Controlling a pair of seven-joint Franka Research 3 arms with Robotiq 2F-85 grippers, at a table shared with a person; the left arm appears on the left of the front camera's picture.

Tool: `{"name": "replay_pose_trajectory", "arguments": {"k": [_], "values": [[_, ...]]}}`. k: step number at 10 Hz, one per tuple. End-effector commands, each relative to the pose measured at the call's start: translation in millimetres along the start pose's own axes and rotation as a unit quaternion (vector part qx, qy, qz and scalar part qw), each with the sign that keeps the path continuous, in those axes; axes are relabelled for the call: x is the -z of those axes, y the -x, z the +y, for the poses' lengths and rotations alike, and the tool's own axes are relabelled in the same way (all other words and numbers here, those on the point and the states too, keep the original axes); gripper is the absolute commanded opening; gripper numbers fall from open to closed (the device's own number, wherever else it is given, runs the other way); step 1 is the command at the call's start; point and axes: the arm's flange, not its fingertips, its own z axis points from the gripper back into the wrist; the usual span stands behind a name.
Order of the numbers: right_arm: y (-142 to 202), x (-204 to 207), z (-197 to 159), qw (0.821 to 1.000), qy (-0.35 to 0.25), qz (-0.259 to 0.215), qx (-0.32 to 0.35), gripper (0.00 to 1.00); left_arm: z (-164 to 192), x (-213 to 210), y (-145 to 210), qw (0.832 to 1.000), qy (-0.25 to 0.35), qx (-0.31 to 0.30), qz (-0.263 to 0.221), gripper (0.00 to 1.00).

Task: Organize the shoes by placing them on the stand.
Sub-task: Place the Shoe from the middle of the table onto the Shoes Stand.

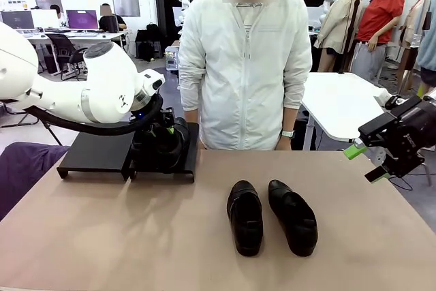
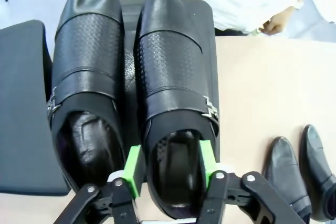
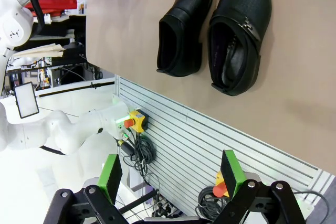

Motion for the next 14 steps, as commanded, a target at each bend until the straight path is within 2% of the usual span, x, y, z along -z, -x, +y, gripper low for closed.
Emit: {"name": "replay_pose_trajectory", "arguments": {"k": [1,3,6,7,8,9,10,11,12,13,14], "values": [[-1,-3,4,1.0,-0.001,0.002,0.009,1.0,-3,-9,7,1.0,-0.004,0.011,-0.01,1.0],[-1,-3,4,1.0,-0.001,0.002,0.009,1.0,-14,-27,22,1.0,0.004,0.029,0.003,1.0],[-1,-3,4,1.0,-0.001,0.002,0.009,1.0,-38,-90,73,0.998,-0.005,0.028,0.062,1.0],[-1,-3,4,1.0,-0.001,0.002,0.009,1.0,-43,-117,99,0.995,0.014,0.036,0.096,1.0],[-1,-3,4,1.0,-0.001,0.002,0.009,1.0,-41,-145,136,0.988,0.04,0.074,0.131,1.0],[-1,-3,4,1.0,-0.001,0.002,0.009,1.0,-34,-166,170,0.983,0.055,0.071,0.158,1.0],[-1,-3,4,1.0,-0.001,0.002,0.009,1.0,-20,-184,206,0.982,0.073,0.061,0.165,1.0],[-1,-3,4,1.0,-0.001,0.002,0.009,1.0,6,-205,241,0.986,0.088,0.018,0.138,1.0],[-1,-3,4,1.0,-0.001,0.002,0.009,1.0,42,-231,265,0.986,0.142,-0.016,0.09,1.0],[-1,-3,4,1.0,-0.001,0.002,0.009,1.0,91,-262,279,0.975,0.203,-0.055,0.071,1.0],[-1,-3,4,1.0,-0.001,0.002,0.009,1.0,141,-288,283,0.955,0.277,-0.096,0.043,1.0]]}}
